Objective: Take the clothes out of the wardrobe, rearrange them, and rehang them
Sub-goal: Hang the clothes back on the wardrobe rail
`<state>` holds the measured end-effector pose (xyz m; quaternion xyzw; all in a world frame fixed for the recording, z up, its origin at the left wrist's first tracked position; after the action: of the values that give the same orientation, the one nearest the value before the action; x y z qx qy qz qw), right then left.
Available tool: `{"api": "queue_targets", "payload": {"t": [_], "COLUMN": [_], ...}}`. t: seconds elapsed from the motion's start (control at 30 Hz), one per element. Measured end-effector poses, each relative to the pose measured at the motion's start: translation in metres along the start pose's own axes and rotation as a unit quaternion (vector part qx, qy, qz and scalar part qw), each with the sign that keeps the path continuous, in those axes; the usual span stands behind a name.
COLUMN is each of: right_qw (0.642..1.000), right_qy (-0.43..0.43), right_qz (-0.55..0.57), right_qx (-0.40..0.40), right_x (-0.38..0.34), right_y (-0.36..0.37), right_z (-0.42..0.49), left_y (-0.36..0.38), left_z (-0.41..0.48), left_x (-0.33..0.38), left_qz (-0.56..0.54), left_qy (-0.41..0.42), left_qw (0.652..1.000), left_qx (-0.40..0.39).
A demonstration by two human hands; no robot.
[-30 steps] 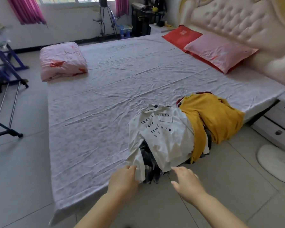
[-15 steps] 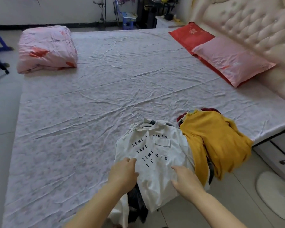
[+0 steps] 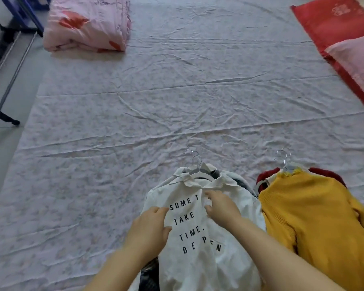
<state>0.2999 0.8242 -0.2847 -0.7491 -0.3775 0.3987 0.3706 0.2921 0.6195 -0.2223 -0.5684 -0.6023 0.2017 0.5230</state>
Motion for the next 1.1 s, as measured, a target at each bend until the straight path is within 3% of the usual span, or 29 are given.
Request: {"api": "queue_targets", "payload": {"t": [0.23, 0.43, 0.57, 0.73, 0.93, 1.1], "right_qw": [0.998, 0.992, 0.984, 0.975, 0.933, 0.898], "right_qy": [-0.009, -0.012, -0.070, -0.107, -0.182, -0.179], "right_qz": [-0.059, -0.123, -0.141, -0.017, 0.080, 0.130], "right_qx": [-0.031, 0.018, 0.088, 0.192, 0.300, 0.379], "right_x": [0.036, 0.049, 0.057, 0.049, 0.016, -0.009], "right_y": [0.051, 0.092, 0.100, 0.063, -0.011, -0.060], "right_z": [0.150, 0.199, 0.200, 0.166, 0.063, -0.039], "left_y": [0.056, 0.096, 0.101, 0.078, 0.017, -0.021], "left_z": [0.073, 0.101, 0.106, 0.096, 0.074, 0.040], "left_x": [-0.008, -0.020, -0.019, -0.009, 0.020, 0.036], "left_qz": [-0.032, -0.018, -0.019, -0.021, -0.055, -0.041], "left_qy": [-0.050, -0.044, -0.029, -0.013, 0.030, 0.124], "left_qw": [0.998, 0.999, 0.999, 0.998, 0.985, 0.971], "left_qx": [0.015, 0.000, 0.016, 0.053, 0.162, 0.202]}}
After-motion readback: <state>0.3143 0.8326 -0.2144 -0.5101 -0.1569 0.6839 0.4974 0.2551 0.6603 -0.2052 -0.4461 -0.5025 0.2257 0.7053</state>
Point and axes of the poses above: each hand's wrist, its own z-axis towards the middle knuckle, its own y-axis out of the palm, x = y × z, the point moved 2 cm from there along z, towards the middle knuckle, and after that the axes turned 14 degrees about x, right-handed, at the moved point
